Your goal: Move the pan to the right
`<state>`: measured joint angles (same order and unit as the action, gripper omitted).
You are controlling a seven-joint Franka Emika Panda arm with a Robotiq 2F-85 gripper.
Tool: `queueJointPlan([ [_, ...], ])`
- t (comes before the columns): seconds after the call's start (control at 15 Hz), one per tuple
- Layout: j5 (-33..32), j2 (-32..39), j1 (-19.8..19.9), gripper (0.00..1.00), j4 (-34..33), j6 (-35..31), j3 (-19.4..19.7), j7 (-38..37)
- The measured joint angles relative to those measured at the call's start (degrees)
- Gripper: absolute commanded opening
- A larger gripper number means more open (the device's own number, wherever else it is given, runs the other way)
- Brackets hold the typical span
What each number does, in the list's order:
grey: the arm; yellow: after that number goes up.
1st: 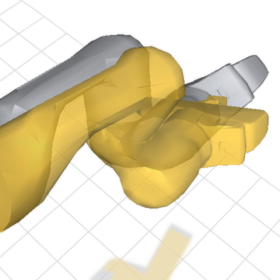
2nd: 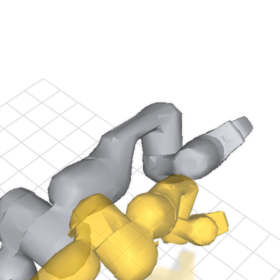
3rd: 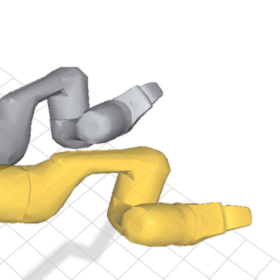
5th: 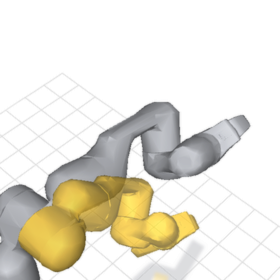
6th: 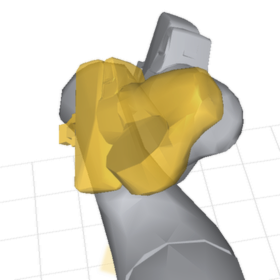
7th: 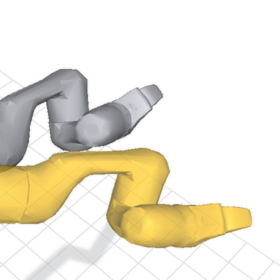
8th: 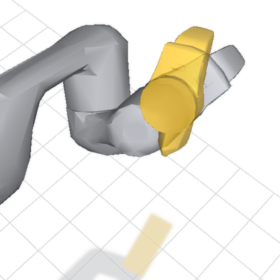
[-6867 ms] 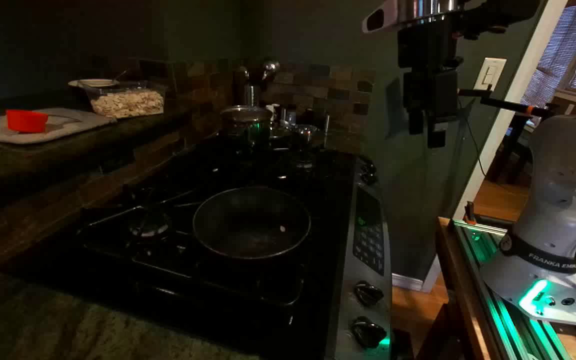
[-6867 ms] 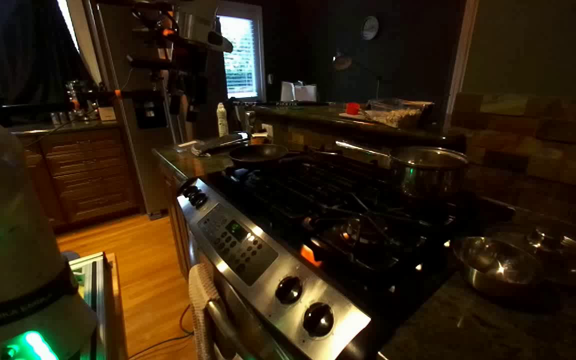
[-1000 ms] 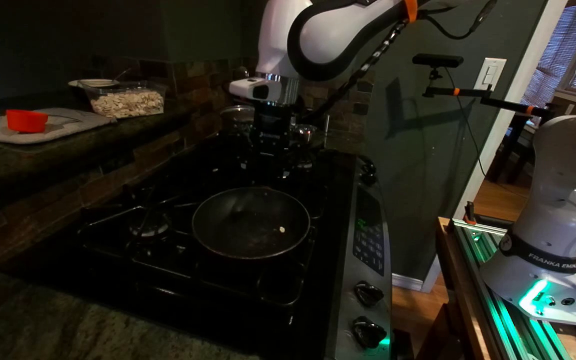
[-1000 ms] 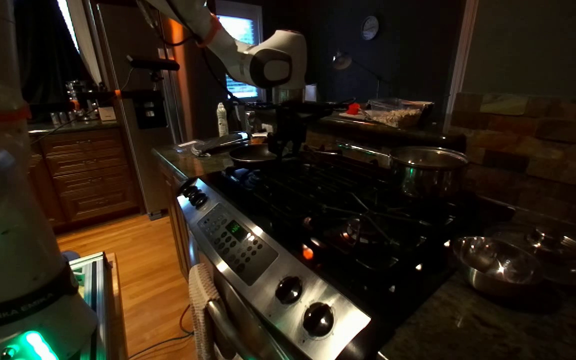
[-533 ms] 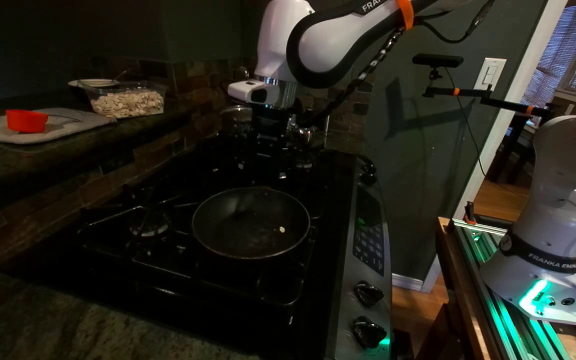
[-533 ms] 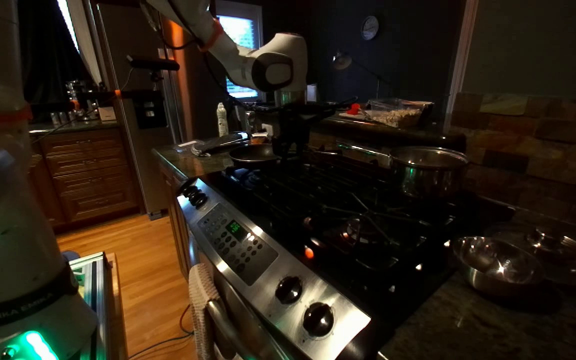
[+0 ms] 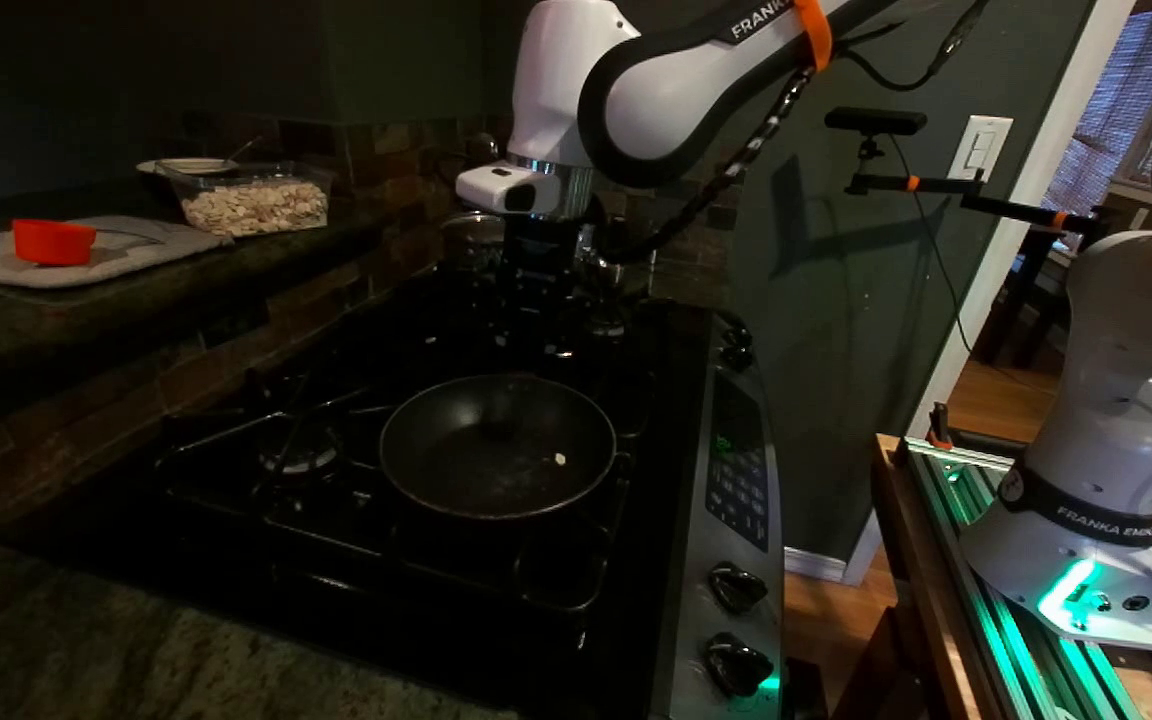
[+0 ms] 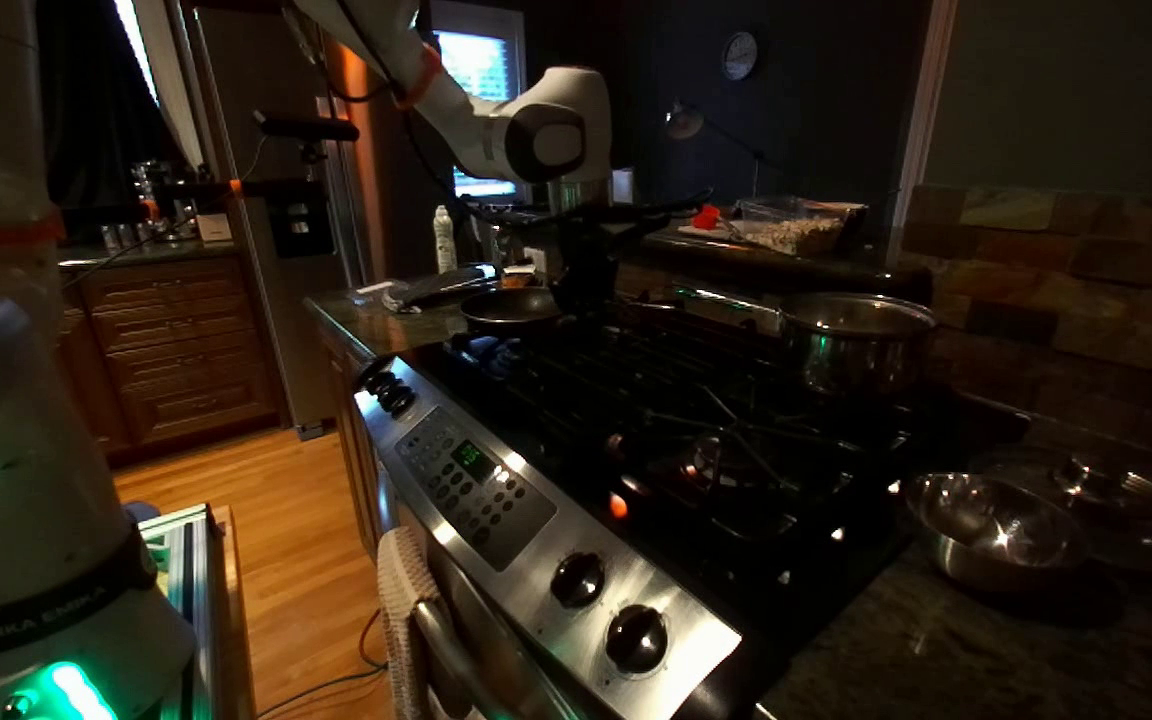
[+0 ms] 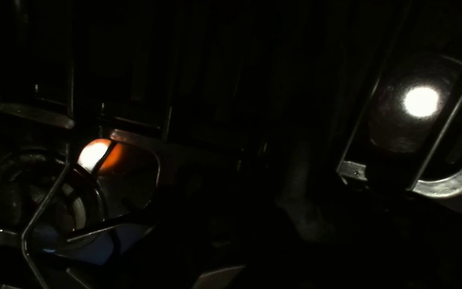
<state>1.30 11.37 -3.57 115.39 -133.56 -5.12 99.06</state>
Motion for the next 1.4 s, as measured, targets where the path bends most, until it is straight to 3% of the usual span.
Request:
queueJointPlan([
  [0.4,-3.69,-0.08,-0.04,0.08,0.01,0.43,-0.03,-4.1],
  [0.67,-4.54,-0.97,0.63,0.08,0.02,4.27,0.77,-8.19],
  [1.4,-3.98,-5.2,5.8,0.08,3.6,8.06,5.38,-18.72],
])
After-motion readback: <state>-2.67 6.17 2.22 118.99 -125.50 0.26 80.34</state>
